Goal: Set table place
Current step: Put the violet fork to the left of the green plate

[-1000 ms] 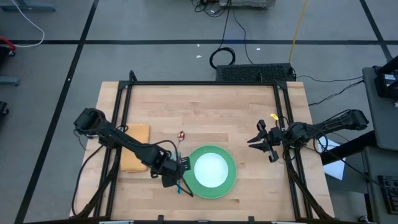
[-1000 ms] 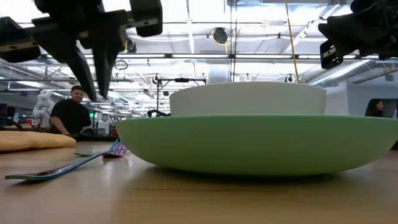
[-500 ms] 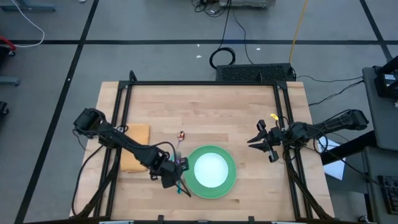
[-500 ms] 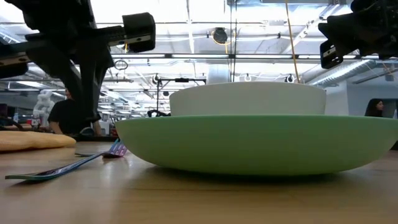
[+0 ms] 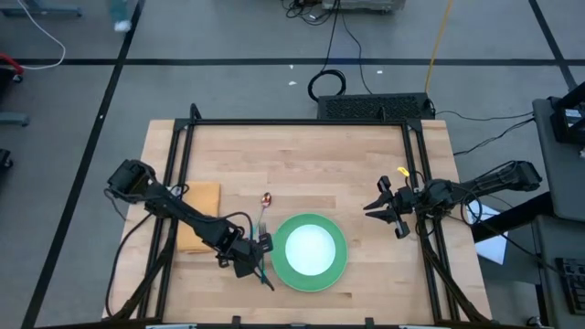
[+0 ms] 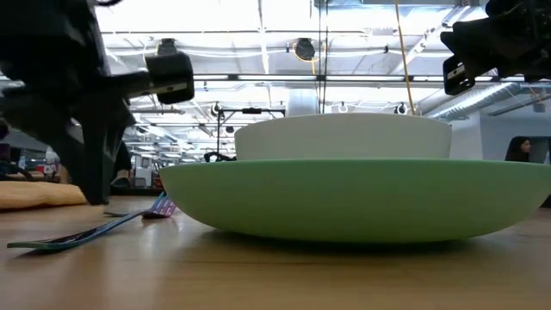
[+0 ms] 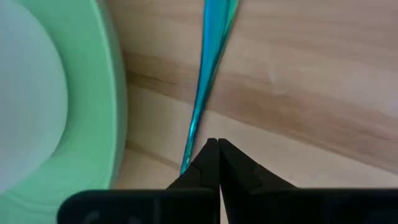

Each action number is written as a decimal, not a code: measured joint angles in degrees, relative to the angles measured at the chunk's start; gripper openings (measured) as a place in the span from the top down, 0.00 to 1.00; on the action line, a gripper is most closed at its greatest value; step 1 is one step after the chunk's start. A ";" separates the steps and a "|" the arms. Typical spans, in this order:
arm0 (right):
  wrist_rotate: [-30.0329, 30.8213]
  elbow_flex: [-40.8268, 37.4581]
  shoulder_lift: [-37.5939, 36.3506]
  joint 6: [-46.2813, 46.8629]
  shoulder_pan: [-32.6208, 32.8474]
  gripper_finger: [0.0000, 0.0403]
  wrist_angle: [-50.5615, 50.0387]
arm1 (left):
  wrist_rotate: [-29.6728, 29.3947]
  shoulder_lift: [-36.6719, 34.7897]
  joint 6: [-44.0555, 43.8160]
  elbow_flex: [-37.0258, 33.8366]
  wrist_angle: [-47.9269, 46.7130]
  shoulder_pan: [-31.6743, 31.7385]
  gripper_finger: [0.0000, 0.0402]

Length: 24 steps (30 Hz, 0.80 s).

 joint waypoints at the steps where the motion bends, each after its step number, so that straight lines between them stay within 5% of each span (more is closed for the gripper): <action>1: 0.01 0.00 0.00 0.00 0.00 0.84 0.00 | 0.00 0.00 -0.33 -0.40 0.09 0.15 1.00; 24: 0.17 -0.01 0.20 0.26 0.00 0.84 -0.03 | 2.58 -0.22 2.62 -5.64 5.40 6.95 1.00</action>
